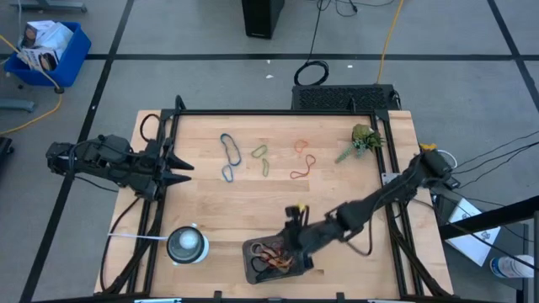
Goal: Pick and place rubber bands into bin
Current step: Put the red rubber band into the bin
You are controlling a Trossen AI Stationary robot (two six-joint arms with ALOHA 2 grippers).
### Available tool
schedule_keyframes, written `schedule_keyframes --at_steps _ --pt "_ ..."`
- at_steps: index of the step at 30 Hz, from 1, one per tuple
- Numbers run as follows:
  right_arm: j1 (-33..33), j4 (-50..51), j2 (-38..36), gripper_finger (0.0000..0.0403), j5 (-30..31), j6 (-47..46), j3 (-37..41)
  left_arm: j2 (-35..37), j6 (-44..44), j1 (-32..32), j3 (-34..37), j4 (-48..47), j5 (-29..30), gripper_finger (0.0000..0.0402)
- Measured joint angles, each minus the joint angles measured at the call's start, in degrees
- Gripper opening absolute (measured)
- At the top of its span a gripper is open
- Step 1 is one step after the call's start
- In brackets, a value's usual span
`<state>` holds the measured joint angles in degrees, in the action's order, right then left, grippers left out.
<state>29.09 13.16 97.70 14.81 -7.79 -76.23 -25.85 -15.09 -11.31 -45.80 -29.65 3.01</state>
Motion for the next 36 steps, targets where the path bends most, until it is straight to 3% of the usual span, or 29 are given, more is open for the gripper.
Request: schedule_keyframes --at_steps 6,11,16,21,31,36 --pt "-6.3 8.4 -8.7 0.0155 0.1 -1.0 0.0 3.5 4.1 0.0 0.0 6.8 -6.1 0.0161" --pt "-12.4 16.4 -14.3 0.0145 0.0 0.9 0.0 8.5 5.1 0.0 -0.1 4.6 -1.5 0.0161" --pt "-19.3 23.7 -16.1 0.0138 -0.1 3.3 0.0 11.5 7.6 0.0 0.0 3.8 -1.5 0.0161" --pt "-23.6 21.4 -16.1 0.0137 0.0 11.3 2.8 12.2 8.6 0.0 0.0 3.2 -0.7 0.0161" --pt "-24.6 23.9 -16.1 0.0136 0.0 12.6 14.4 12.0 2.8 0.0 0.0 2.4 -0.1 0.0161" --pt "-24.9 16.2 -16.0 0.0137 3.6 14.9 21.9 12.0 4.4 0.0 0.0 2.4 0.0 0.0161"
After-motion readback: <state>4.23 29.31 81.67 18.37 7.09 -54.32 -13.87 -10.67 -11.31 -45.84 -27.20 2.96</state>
